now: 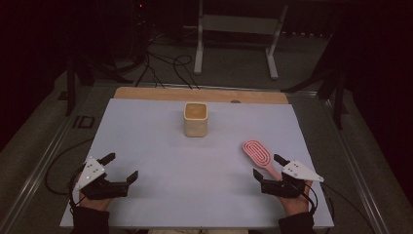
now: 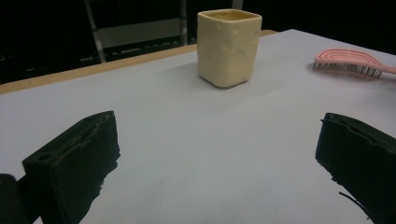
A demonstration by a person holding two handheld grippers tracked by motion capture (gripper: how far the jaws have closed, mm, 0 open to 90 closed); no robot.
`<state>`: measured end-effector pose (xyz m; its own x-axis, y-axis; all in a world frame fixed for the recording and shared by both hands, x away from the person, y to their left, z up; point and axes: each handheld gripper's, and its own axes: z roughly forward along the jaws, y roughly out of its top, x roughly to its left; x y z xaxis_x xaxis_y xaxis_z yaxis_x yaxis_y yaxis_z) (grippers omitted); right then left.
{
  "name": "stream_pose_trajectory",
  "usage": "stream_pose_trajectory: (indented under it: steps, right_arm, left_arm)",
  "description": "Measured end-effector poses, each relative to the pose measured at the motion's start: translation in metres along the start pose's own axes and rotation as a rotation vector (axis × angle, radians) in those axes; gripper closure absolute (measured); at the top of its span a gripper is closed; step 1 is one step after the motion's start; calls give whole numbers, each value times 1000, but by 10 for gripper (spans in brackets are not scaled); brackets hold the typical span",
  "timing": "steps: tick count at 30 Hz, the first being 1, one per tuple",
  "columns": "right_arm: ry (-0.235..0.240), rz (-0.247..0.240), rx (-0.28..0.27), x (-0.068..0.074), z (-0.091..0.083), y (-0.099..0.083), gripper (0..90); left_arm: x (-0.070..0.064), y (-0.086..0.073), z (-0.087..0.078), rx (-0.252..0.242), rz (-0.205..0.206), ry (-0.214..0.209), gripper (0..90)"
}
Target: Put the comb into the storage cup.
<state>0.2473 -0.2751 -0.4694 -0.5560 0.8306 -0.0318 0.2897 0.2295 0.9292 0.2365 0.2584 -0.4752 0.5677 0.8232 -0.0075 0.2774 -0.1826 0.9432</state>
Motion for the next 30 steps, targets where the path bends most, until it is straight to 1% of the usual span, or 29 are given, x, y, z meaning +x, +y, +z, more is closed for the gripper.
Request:
stream_pose_trajectory:
  steps: [11,13,16,20,22,26,30]
  right_arm:
    - [-1,14,4,0,-1,0,86]
    - [1,14,3,0,-1,1,86]
    - [6,18,-1,1,-1,3,86]
    - [2,18,-2,2,-2,7,81]
    - [-1,11,4,2,-3,9,81]
    - [-9,14,14,2,-4,12,75]
    - [-4,8,31,2,-4,15,74]
  left_arm:
    - [0,0,-1,-3,7,21,1]
    - [0,0,-1,-8,3,24,1]
    - [-1,-1,-2,-6,8,32,1]
    - [0,-1,-5,-8,3,39,1]
    - [0,-1,-6,-14,-1,46,1]
    - [1,-2,-7,-16,-8,54,1]
    - [1,-3,-7,-18,-11,59,1]
